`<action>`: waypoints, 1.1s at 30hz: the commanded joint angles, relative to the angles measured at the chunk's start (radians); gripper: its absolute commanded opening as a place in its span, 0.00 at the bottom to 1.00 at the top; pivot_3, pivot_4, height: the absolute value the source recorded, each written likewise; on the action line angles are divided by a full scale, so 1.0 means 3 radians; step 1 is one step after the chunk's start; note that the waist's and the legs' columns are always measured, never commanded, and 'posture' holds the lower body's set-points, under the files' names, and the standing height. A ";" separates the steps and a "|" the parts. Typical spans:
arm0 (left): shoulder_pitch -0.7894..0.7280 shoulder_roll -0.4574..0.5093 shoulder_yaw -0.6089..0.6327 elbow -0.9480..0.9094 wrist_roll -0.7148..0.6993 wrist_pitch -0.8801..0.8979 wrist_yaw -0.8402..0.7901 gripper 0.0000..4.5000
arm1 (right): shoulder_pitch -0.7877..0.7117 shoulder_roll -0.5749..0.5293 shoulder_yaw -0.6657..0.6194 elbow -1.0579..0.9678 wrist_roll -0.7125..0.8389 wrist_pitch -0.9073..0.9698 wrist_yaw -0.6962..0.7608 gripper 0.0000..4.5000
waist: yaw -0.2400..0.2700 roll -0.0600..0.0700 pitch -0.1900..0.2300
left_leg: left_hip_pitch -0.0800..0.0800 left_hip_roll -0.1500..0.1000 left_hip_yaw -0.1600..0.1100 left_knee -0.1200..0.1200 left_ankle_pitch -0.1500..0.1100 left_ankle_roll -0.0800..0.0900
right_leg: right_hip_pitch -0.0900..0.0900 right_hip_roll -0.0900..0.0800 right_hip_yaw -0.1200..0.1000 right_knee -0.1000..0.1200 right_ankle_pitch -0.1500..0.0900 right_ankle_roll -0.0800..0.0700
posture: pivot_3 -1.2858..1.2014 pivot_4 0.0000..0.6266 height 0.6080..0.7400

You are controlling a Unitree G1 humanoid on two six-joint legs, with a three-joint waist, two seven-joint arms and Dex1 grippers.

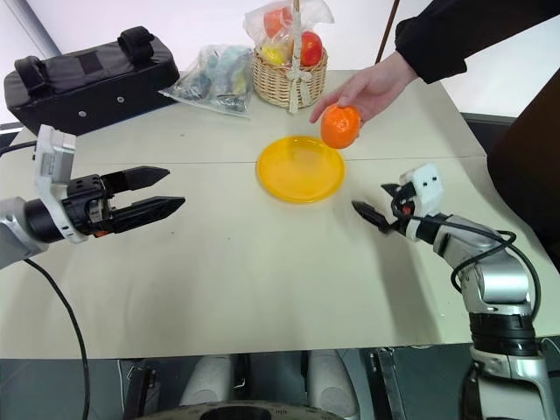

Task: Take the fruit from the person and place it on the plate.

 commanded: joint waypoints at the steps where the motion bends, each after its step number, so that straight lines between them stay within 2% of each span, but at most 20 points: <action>1: -0.0046 -0.0033 -0.0057 0.0003 0.0086 -0.0079 -0.0020 0.99 | -0.0313 0.0101 -0.0182 -0.0155 0.0154 -0.0007 -0.0173 1.00 | -0.0002 0.0000 0.0000 | 0.0000 0.0000 0.0000 -0.0001 0.0000 0.0000 | 0.0000 0.0000 0.0000 0.0000 0.0001 0.0002 | 0.52 0.24 1.00; 11: 0.0040 -0.0118 -0.0047 -0.0108 0.0183 -0.0090 0.0019 0.99 | -0.0931 0.0393 -0.0026 0.0178 0.0165 -0.0083 -0.0266 1.00 | 0.0009 0.0000 0.0000 | -0.0002 0.0000 0.0001 0.0000 0.0000 0.0000 | -0.0001 -0.0002 -0.0001 -0.0001 0.0003 0.0006 | 0.52 0.24 1.00; 21: 0.0248 -0.0152 0.0058 -0.0254 0.0189 -0.0111 0.0142 0.99 | -0.1169 0.0533 0.0097 0.0477 0.0059 -0.0227 -0.0220 1.00 | -0.0001 0.0002 0.0001 | -0.0002 0.0001 0.0001 -0.0002 0.0000 0.0000 | -0.0002 -0.0001 0.0000 0.0000 0.0004 0.0007 | 0.52 0.24 1.00; 22: 0.0264 -0.0154 0.0065 -0.0262 0.0187 -0.0113 0.0147 1.00 | -0.1177 0.0537 0.0092 0.0490 0.0063 -0.0243 -0.0212 0.88 | -0.0001 0.0002 0.0001 | -0.0002 0.0001 0.0001 -0.0002 0.0000 0.0000 | -0.0002 -0.0001 0.0000 0.0000 0.0004 0.0007 | 0.52 0.24 1.00; 25: 0.0311 -0.0153 0.0075 -0.0277 0.0191 -0.0130 0.0153 1.00 | -0.1176 0.0544 0.0106 0.0499 0.0056 -0.0268 -0.0200 0.65 | 0.0004 0.0002 0.0001 | -0.0002 0.0001 0.0001 -0.0002 0.0000 0.0000 | -0.0002 -0.0001 0.0000 0.0000 0.0004 0.0007 | 0.52 0.24 1.00; 29: 0.0357 -0.0145 0.0067 -0.0264 0.0256 -0.0153 0.0174 1.00 | -0.1185 0.0590 0.0178 0.0508 0.0019 -0.0264 -0.0208 0.64 | 0.0000 0.0002 0.0001 | -0.0002 0.0001 0.0001 -0.0002 0.0000 0.0000 | -0.0002 -0.0001 0.0000 0.0000 0.0004 0.0007 | 0.52 0.24 1.00; 33: 0.0373 -0.0166 -0.0014 -0.0154 0.0462 -0.0204 0.0243 1.00 | -0.1145 0.0804 0.0547 0.0728 -0.0260 -0.0480 -0.0161 0.64 | -0.0016 0.0002 0.0001 | -0.0001 0.0001 0.0001 -0.0003 0.0000 0.0000 | -0.0002 0.0000 0.0000 0.0000 0.0004 0.0007 | 0.52 0.24 1.00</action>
